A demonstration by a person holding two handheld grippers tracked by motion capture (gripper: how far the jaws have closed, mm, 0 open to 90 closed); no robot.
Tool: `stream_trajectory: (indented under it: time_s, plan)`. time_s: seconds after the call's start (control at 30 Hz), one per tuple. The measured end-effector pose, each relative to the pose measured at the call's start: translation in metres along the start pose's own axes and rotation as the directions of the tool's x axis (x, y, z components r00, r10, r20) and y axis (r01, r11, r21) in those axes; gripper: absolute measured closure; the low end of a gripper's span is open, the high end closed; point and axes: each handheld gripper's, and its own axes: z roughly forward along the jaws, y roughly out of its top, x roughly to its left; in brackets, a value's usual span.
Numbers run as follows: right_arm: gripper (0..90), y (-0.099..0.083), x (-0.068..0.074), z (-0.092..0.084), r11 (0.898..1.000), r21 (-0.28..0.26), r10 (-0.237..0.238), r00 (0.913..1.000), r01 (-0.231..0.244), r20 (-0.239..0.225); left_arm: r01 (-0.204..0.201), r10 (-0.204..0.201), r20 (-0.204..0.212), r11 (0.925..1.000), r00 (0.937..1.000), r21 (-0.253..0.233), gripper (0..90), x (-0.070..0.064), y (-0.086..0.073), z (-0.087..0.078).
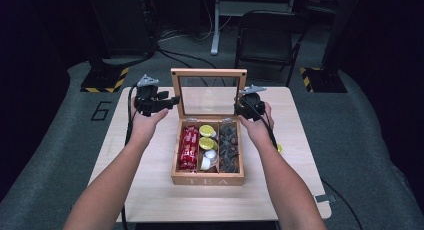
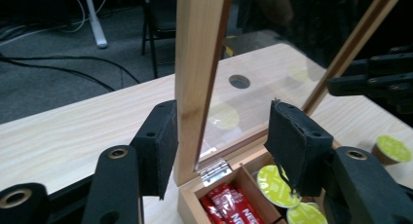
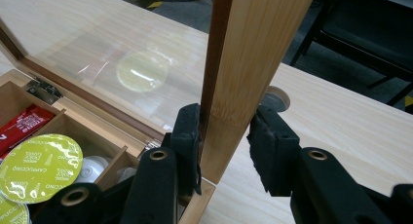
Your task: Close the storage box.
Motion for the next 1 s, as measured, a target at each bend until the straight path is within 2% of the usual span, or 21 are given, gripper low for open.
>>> stream_trajectory:
  time_s: [0.23, 0.33, 0.37, 0.47, 0.5, 0.53, 0.7, 0.93, 1.0]
  plan:
    - [64.7, -0.002, 0.002, -0.004, 1.000, 0.001, -0.014, 0.9999, 0.014, 0.003, 0.003, -0.003, -0.018, 1.0000, 0.9998, -0.009, 49.9, 0.004, 0.005, 0.005]
    - [64.7, -0.003, 0.004, -0.006, 1.000, 0.006, -0.003, 1.0000, 0.003, 0.004, -0.012, 0.012, -0.017, 0.9999, 0.9998, -0.012, 51.0, 0.000, 0.009, 0.008]
    - [64.8, -0.004, 0.004, -0.005, 1.000, -0.007, -0.019, 0.9998, 0.019, 0.002, -0.024, 0.023, -0.024, 0.9996, 0.9994, -0.012, 52.2, -0.002, 0.011, 0.009]
    - [64.8, -0.005, 0.004, -0.007, 1.000, -0.005, -0.013, 0.9999, 0.013, 0.002, -0.027, 0.027, -0.038, 0.9995, 0.9989, -0.016, 54.9, -0.007, 0.014, 0.010]
    - [64.8, -0.005, 0.004, -0.006, 1.000, -0.011, -0.024, 0.9997, 0.024, 0.007, -0.030, 0.029, -0.036, 0.9993, 0.9989, -0.022, 55.5, -0.008, 0.015, 0.010]
    - [64.7, -0.005, 0.004, -0.007, 1.000, -0.013, -0.020, 0.9998, 0.020, 0.004, -0.046, 0.045, -0.041, 0.9988, 0.9981, -0.016, 56.4, -0.008, 0.016, 0.009]
    - [64.8, -0.006, 0.005, -0.007, 1.000, -0.015, -0.015, 0.9999, 0.015, 0.007, -0.045, 0.045, -0.055, 0.9989, 0.9975, -0.014, 62.3, -0.008, 0.018, 0.009]
    - [64.8, -0.007, 0.005, -0.008, 1.000, -0.020, -0.023, 0.9997, 0.023, 0.006, -0.057, 0.056, -0.060, 0.9983, 0.9966, -0.010, 62.4, -0.009, 0.021, 0.008]
    - [64.7, -0.008, 0.006, -0.007, 1.000, -0.024, -0.011, 0.9999, 0.012, 0.007, -0.060, 0.059, -0.063, 0.9982, 0.9962, -0.003, 63.9, -0.009, 0.021, 0.007]
